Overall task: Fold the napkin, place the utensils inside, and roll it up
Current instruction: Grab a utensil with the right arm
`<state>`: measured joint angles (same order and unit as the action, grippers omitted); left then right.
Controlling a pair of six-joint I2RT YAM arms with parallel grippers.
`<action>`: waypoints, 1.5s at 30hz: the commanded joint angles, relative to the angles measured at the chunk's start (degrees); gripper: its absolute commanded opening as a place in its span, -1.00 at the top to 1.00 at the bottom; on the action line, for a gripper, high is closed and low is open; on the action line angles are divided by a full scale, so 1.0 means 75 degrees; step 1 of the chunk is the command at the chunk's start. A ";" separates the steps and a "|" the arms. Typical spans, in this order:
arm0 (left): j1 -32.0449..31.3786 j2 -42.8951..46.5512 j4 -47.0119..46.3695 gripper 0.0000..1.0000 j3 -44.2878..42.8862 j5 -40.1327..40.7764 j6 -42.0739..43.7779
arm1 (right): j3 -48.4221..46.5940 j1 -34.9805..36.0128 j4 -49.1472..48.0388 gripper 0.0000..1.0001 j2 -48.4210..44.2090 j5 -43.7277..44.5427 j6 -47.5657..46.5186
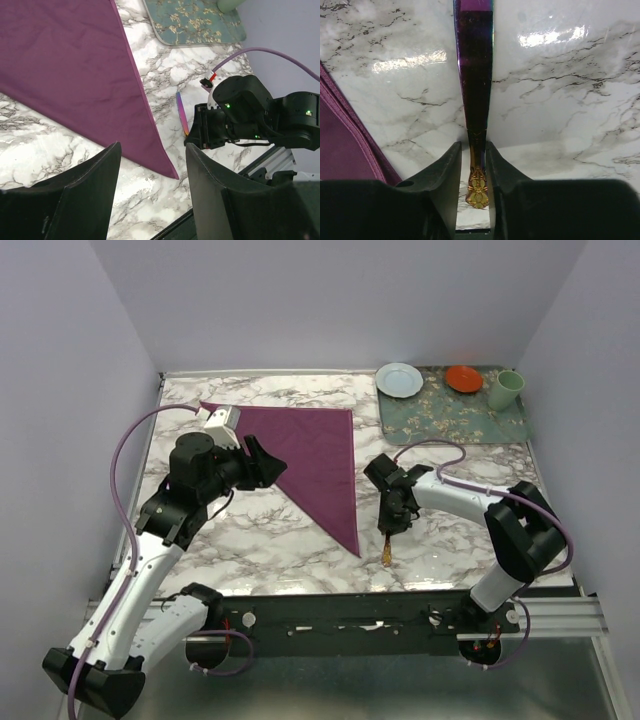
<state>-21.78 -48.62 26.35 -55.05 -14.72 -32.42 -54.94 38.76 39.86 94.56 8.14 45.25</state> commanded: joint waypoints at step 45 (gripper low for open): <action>0.0162 -0.0104 0.0413 -0.31 -0.0043 0.1669 0.0561 | -0.4636 0.0410 -0.0416 0.99 0.1765 -0.1038 -0.5483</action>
<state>-21.65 -52.34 27.75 -55.40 -9.78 -30.09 -78.54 40.80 37.39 99.24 5.02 10.37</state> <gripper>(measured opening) 0.647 0.022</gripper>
